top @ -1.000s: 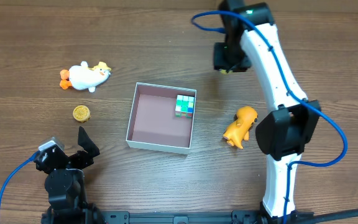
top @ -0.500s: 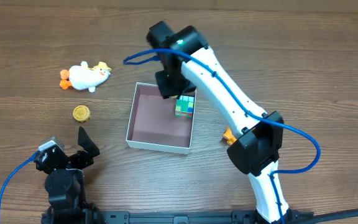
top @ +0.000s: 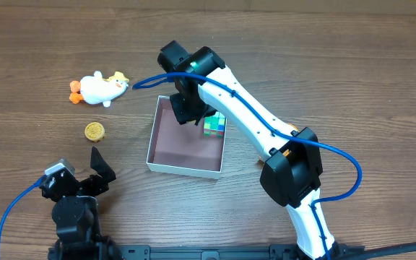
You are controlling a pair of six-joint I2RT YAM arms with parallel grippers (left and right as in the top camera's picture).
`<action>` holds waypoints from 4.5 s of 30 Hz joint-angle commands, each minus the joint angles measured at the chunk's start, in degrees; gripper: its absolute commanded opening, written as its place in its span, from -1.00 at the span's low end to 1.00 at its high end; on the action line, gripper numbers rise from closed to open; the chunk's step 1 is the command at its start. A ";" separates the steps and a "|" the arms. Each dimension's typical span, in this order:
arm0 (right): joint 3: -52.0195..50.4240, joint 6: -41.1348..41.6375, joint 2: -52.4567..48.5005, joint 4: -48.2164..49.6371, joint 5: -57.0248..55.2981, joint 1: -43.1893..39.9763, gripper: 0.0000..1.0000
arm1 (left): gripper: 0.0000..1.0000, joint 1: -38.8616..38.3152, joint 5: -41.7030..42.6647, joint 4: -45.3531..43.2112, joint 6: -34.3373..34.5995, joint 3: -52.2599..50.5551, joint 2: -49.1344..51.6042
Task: Pack container
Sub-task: 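Carry the ball into the box and release it beside the cube, then raise the right gripper and move it over the orange dinosaur, then grasp the orange dinosaur toy with the right gripper and lift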
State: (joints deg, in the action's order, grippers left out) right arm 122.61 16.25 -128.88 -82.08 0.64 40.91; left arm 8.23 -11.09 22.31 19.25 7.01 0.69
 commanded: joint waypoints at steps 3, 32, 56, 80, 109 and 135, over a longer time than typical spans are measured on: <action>-5.42 0.26 0.59 4.13 -0.07 -0.11 -0.06 | 1.00 -0.17 0.63 -0.26 -1.25 -0.48 -0.22; -10.47 -1.40 0.59 9.20 -0.04 -0.11 0.47 | 1.00 -0.17 0.63 -0.26 -1.25 -0.48 -0.22; 9.81 -7.13 0.61 -4.87 -7.63 -0.20 0.55 | 1.00 -0.17 0.63 -0.26 -1.25 -0.48 -0.22; 12.35 9.35 0.92 -14.10 -8.11 -29.79 0.67 | 1.00 -0.17 0.63 -0.26 -1.25 -0.48 -0.22; -25.81 3.93 27.85 -7.21 -7.61 -33.16 0.94 | 1.00 -0.17 0.63 -0.26 -1.25 -0.48 -0.22; -48.98 3.50 28.92 11.80 0.81 -23.54 0.50 | 1.00 -0.17 0.63 -0.26 -1.25 -0.48 -0.22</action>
State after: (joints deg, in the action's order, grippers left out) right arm 73.73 19.66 -101.84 -71.07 1.13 15.38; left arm 8.23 -11.09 22.31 19.25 7.01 0.71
